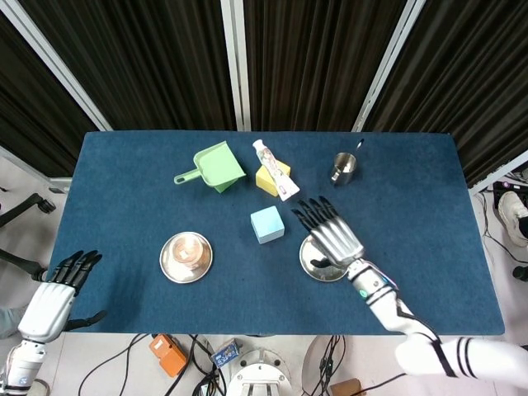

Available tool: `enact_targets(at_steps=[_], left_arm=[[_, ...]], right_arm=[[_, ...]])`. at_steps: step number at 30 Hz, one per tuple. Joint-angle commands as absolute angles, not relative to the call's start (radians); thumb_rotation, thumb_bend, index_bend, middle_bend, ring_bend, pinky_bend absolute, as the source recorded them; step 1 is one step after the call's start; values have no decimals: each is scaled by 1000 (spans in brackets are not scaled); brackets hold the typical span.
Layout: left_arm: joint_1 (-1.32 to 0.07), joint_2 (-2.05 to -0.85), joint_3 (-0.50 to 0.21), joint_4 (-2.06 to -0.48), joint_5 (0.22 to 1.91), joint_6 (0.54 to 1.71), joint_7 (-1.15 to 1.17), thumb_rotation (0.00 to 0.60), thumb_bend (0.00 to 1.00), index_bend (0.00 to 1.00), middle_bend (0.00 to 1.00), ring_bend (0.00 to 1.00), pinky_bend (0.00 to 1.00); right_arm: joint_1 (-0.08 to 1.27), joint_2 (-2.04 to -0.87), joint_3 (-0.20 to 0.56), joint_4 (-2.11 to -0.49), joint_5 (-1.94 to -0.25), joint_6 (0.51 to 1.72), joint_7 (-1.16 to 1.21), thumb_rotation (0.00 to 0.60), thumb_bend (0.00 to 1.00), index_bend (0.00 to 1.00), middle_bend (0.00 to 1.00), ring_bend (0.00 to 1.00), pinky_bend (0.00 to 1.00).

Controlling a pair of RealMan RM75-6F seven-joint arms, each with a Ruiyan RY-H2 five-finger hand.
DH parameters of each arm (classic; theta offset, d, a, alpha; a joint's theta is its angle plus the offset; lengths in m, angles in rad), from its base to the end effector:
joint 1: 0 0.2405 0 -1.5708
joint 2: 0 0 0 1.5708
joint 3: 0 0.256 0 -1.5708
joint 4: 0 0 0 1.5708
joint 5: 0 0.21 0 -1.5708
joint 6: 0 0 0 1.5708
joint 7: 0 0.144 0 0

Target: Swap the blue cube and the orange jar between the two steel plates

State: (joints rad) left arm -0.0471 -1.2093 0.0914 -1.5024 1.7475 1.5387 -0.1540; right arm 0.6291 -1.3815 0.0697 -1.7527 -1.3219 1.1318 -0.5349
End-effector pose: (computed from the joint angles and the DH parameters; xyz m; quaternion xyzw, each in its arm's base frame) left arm -0.3041 0.1359 0.1141 -0.6469 -0.4179 -0.4290 0.4721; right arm -0.1441 -0.2842 0.0270 0.7823 -0.2631 0.3729 0.4240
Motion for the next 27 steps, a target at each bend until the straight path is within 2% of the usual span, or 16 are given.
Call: enact_targets(at_steps=[1,4,6,12,18,23,25,27], left_arm=[[-103,-1312,71,-1468,1779,1523,-259,600,81,62,44,12,115],[-146,-1367,51,-1512,1746,1445,-243,600,84,62,44,13,122],[-175,-1394,34,-1544,1715,1384,-186,600,93,62,44,15,125],[-261,-1519,-65,-1611,1558,1226,119,600,97,62,44,16,127],[-321,-1625,-149,-1580,1380,1157,341,600,97,62,45,15,96],[-350,-1657,-174,-1577,1276,1127,421,600,97,62,45,15,91],[-359,-1664,-181,-1582,1238,1122,446,600,101,69,48,26,129],[-366,-1672,-189,-1585,1208,1127,475,600,122,126,92,85,243]], right_arm=[[307,-1194,-191,-1698,-1645,1521,-330,519,177,0,0,0,0],[197,-1208,-228,-1578,-1679,1649,-208,520,177,0,0,0,0],[155,-1216,-233,-1528,-1673,1685,-143,522,177,0,0,0,0],[121,-1177,-224,-1499,-1690,1695,-82,523,177,0,0,0,0],[113,-1146,-211,-1517,-1699,1665,-51,524,177,0,0,0,0],[106,-1138,-199,-1527,-1709,1648,-55,525,177,0,0,0,0],[103,-1137,-191,-1532,-1709,1639,-59,524,177,0,0,0,0],[102,-1133,-189,-1536,-1713,1629,-54,523,177,0,0,0,0]])
